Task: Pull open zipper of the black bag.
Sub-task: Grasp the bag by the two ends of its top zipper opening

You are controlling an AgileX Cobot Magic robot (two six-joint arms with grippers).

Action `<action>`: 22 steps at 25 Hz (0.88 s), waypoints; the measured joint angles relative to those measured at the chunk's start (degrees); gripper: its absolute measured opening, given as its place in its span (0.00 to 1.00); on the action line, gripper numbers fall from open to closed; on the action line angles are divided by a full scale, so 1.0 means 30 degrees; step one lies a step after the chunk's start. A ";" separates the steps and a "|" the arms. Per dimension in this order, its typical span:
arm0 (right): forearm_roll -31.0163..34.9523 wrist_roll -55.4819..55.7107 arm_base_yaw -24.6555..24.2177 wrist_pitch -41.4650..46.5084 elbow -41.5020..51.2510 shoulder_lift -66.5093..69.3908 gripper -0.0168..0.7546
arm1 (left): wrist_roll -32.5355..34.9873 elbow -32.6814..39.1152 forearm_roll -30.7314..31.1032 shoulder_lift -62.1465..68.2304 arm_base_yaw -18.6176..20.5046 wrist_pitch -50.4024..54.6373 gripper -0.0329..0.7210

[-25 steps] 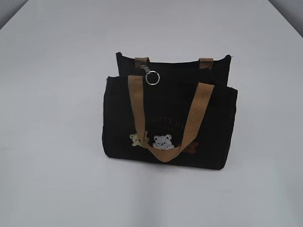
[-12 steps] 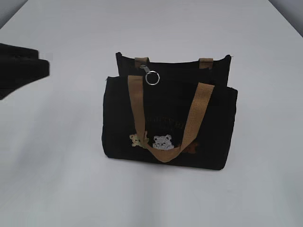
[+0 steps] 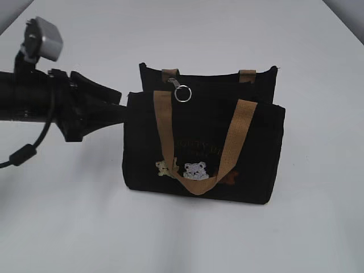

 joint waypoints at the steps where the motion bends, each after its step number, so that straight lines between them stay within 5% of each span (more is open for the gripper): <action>1: 0.0136 0.0000 0.0000 0.0000 0.0000 0.0000 0.42 | 0.0052 -0.0165 -0.0043 0.0211 -0.0405 -0.0671 0.57; 5: 0.1140 -0.0452 -0.0003 0.0000 0.0000 0.0079 0.42 | 0.0090 -0.1128 -0.0043 0.1465 -0.1856 -0.2103 0.54; 9: 0.3746 -0.4172 -0.0003 -0.0819 -0.0408 0.3005 0.42 | 0.0073 -0.1366 -0.0215 0.1971 -0.2638 -0.2520 0.14; 16: 1.1936 -1.7369 -0.0003 -0.6722 -0.2586 1.3773 0.42 | 0.0073 -0.1385 -0.0207 0.1971 -0.2682 -0.2585 0.13; 22: 1.6145 -2.2599 0.0198 -0.6231 -0.7448 2.3730 0.42 | 0.0073 -0.1385 -0.0199 0.1971 -0.2682 -0.2566 0.13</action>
